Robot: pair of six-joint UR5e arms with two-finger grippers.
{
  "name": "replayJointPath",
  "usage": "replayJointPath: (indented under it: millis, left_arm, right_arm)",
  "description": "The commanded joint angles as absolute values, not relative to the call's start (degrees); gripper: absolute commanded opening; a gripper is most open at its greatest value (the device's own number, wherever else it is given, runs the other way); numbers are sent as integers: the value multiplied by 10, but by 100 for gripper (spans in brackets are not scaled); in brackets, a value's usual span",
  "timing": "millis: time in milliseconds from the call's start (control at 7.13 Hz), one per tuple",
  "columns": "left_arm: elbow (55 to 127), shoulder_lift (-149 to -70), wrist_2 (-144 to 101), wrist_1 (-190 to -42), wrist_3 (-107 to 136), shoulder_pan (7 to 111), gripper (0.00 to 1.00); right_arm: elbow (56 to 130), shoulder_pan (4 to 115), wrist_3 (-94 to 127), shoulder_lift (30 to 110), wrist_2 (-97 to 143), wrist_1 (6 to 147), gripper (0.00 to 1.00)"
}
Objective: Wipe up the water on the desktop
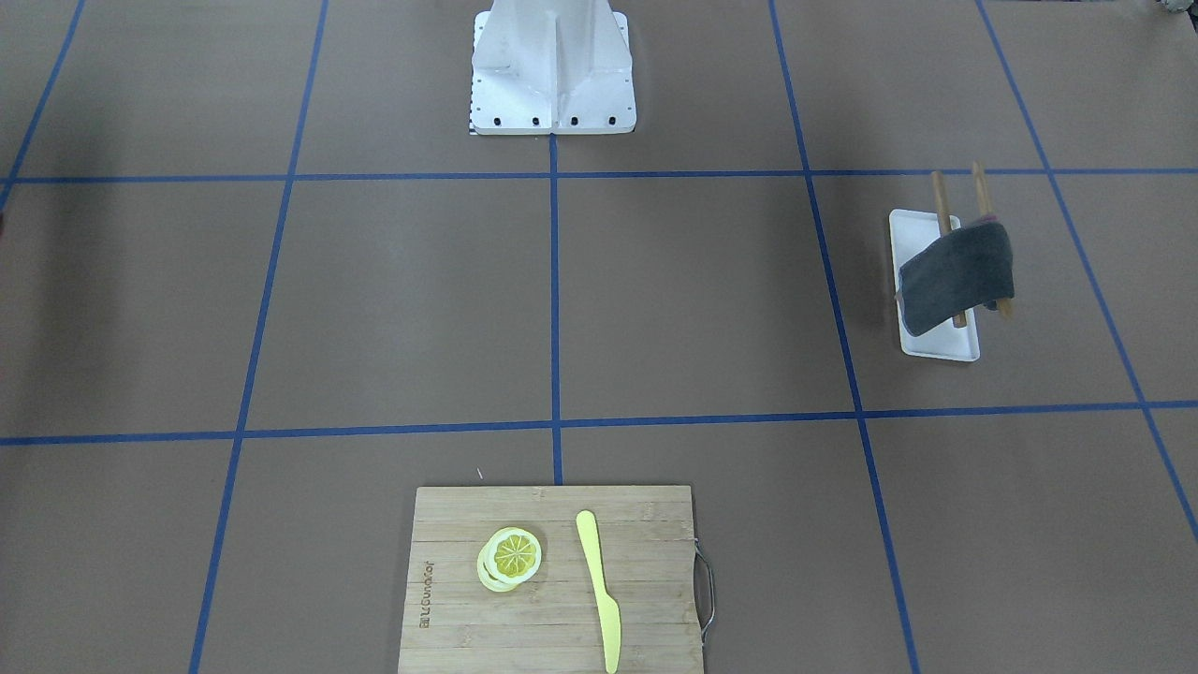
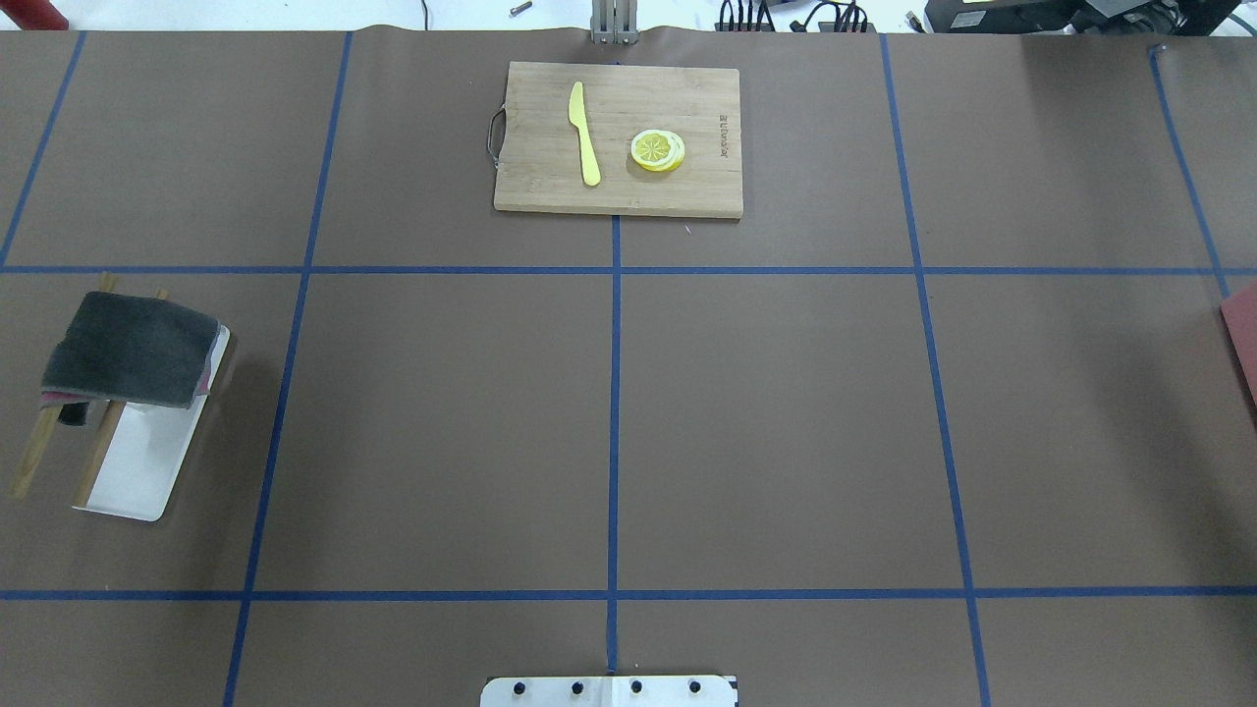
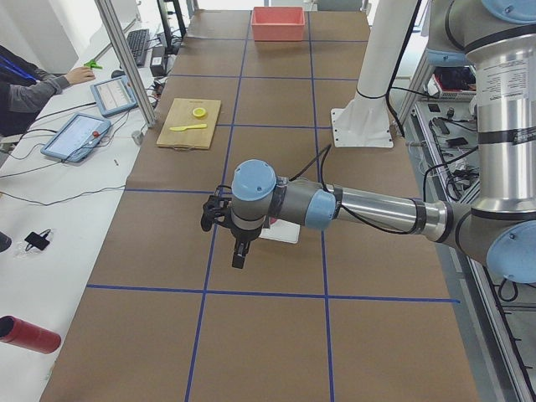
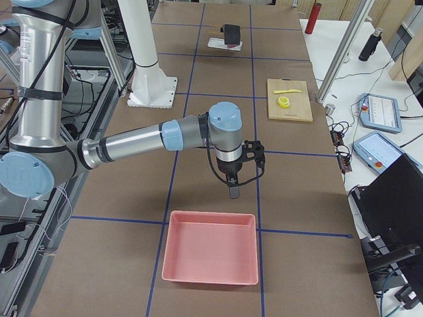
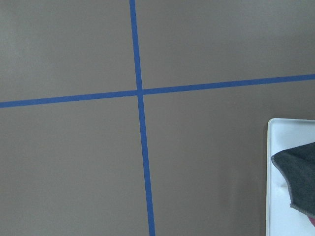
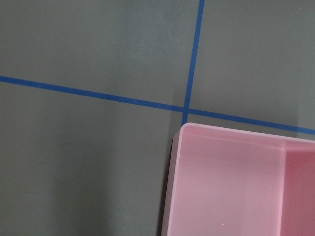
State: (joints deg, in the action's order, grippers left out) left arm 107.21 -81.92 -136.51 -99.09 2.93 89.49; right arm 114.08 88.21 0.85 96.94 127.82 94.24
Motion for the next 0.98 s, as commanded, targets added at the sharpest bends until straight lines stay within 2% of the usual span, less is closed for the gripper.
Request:
replayJointPath:
  millis: [0, 421, 842]
  left_arm:
    - [1039, -831, -1365, -1089, 32, 896, 99]
    - [1015, -831, -1368, -1159, 33, 896, 99]
    - [1024, -843, -1369, -1191, 67, 867, 99]
  right_arm:
    - [1173, 895, 11, 970, 1279, 944, 100]
    - [1172, 895, -13, 989, 1264, 942, 100]
    - [1179, 878, 9, 980, 1283, 942, 100]
